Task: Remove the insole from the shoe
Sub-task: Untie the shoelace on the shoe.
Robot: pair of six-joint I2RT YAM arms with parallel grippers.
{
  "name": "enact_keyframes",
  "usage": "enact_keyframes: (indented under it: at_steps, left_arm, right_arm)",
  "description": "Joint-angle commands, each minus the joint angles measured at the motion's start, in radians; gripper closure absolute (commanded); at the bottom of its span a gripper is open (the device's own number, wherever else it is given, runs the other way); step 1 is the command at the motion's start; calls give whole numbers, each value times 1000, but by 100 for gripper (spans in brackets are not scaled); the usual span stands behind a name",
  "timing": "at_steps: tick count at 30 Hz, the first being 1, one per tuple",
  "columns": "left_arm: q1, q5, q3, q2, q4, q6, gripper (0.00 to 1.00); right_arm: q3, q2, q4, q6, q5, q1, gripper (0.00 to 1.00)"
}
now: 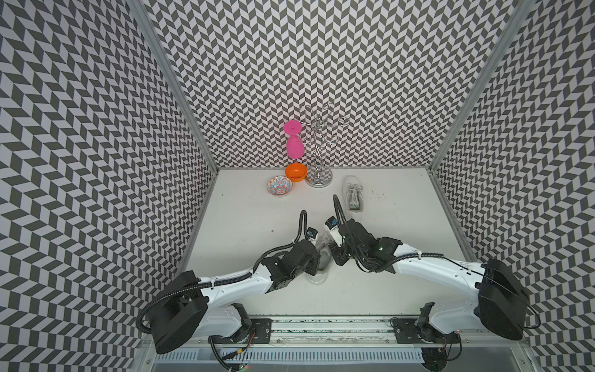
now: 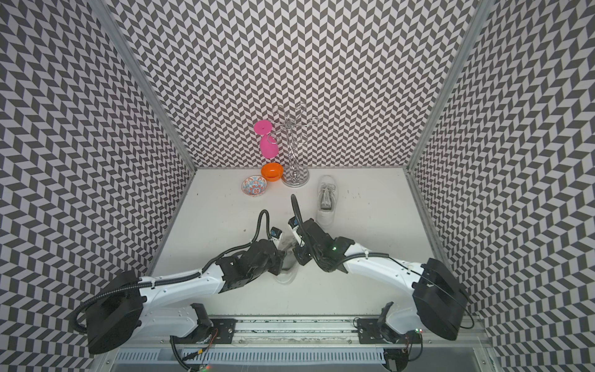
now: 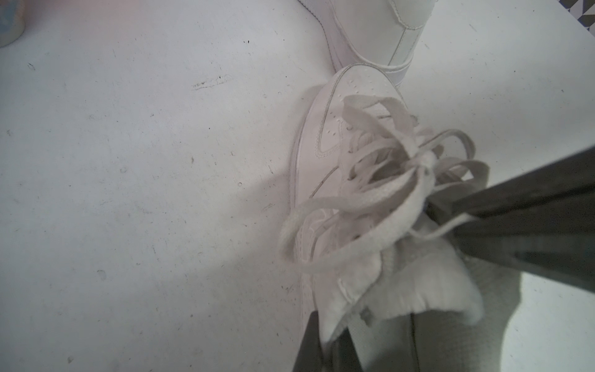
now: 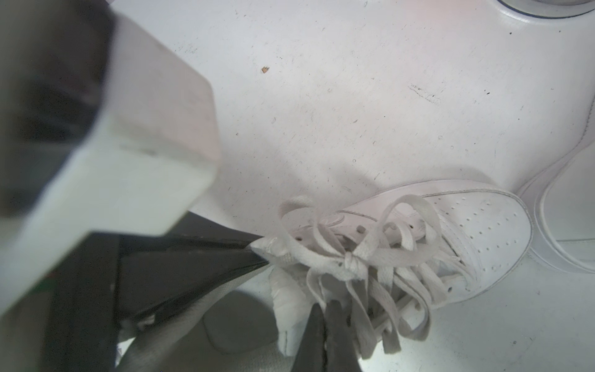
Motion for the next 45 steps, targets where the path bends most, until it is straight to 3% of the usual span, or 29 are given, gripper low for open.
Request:
enact_keyframes:
  at_steps: [1,6,11,31,45]
  left_arm:
    - [-6,-40,-7,62,-56,-30,100]
    - [42,-48,-23,39,-55,-62,100]
    - [102,-28,-44,6,-51,-68,100]
    - [133,-54,-76,-32,-48,-71,100]
    - [133,-51,-81,-36,-45,-66,100]
  right_arm:
    - [18,-61,17,-3,15,8,97]
    - [1,-130,22,6,28,9,99]
    - [-24,-192,29,41,124,8,100]
    - [-76,-338,63,129,375,-25,100]
    - [-74,-485,-15,165,362,-269,100]
